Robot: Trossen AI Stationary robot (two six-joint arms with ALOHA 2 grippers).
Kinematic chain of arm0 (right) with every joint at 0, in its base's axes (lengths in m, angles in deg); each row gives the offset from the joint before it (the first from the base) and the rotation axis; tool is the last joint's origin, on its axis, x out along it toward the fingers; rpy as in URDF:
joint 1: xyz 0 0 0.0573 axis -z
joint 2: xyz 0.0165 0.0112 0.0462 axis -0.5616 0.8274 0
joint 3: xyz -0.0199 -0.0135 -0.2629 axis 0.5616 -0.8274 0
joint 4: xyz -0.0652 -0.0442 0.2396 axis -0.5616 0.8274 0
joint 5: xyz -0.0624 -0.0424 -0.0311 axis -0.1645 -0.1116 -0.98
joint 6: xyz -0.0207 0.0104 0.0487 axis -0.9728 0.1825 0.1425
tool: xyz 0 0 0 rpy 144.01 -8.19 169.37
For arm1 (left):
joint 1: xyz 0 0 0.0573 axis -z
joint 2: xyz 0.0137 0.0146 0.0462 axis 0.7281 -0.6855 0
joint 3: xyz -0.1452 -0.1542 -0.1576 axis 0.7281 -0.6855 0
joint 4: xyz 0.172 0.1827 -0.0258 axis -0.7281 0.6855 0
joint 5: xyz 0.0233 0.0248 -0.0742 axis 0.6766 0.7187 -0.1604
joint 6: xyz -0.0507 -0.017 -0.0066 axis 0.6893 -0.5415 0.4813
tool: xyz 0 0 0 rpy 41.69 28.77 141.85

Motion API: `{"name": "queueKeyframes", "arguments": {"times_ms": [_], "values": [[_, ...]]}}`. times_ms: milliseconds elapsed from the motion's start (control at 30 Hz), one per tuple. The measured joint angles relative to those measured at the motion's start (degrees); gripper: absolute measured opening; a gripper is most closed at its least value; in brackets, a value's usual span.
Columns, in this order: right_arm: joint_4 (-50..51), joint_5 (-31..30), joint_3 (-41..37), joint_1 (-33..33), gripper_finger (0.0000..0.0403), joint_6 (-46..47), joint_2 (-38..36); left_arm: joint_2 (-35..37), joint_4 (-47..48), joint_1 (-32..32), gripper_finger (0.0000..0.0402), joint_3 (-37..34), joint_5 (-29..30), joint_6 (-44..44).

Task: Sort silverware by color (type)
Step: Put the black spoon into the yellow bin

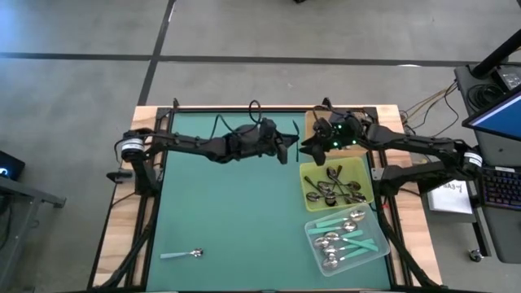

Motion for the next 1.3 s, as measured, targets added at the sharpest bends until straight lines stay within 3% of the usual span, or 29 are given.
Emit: {"name": "queueKeyframes", "arguments": {"times_ms": [567,933,1300], "values": [[-1.39,7.32,0.02,-0.58,0.0157,1.11,-0.33,0.00,0.76,-0.11,0.0000,0.29,2.25,-1.68],[-11.44,7.34,0.15,-0.66,0.0148,2.69,-0.31,0.00,-0.34,0.40,0.0000,0.29,2.23,-1.01],[-11.87,5.95,0.15,-0.63,0.0145,3.02,-0.31,0.02,-3.75,0.55,0.0000,0.29,0.78,-1.01]]}}
